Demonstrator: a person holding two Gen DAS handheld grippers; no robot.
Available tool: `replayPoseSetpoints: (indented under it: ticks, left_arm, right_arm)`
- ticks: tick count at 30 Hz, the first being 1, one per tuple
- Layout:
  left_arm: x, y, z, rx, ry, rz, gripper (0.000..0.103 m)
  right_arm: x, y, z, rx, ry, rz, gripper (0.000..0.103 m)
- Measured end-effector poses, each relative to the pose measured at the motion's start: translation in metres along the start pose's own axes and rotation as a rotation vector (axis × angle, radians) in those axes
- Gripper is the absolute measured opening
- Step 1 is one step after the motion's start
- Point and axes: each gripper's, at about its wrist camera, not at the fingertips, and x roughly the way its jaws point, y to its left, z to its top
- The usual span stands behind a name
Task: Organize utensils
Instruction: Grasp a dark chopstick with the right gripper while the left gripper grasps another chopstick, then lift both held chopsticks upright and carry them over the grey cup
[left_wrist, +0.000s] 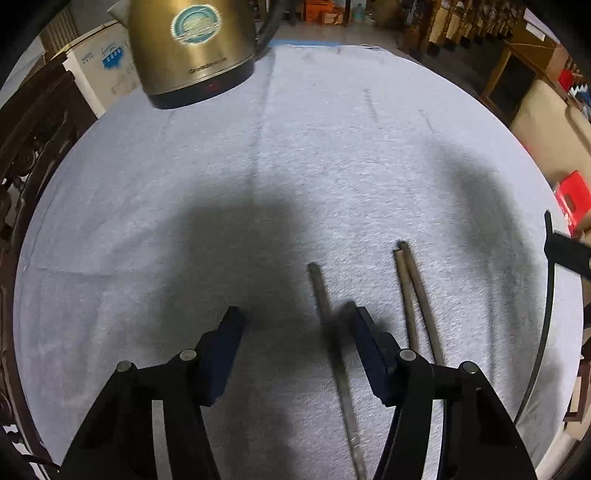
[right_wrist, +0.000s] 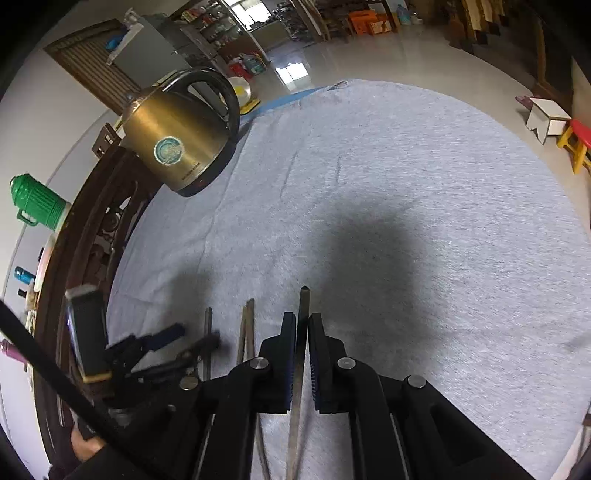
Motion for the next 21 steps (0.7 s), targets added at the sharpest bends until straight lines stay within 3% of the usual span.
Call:
replayPoseSetpoints:
  ticks: [4,6,15,21]
  left_arm:
    - [-0.003,-0.007,0.002,0.038,-0.024,-0.007,0.033]
    - [-0.004,-0.009,0.002,0.056,-0.023,-0.008,0.012]
    - [-0.015,0.017,-0.010,0.043,-0.033,-0.059,0.006]
    - [-0.055,0.049,-0.024,-0.018,-0.120,-0.105,0.006]
  right_arm:
    - [-0.009,-0.004,-0.005,-0.002,-0.004,0.016,0.007]
    - [-0.012,-0.005,-0.008,-0.003,-0.009,0.016,0.007]
    - [-0.033,0.001,-0.026,-0.024,-0.042,0.049,0.007]
    - [-0.062,0.009,-0.040,-0.042,-0.103,0.089,0.007]
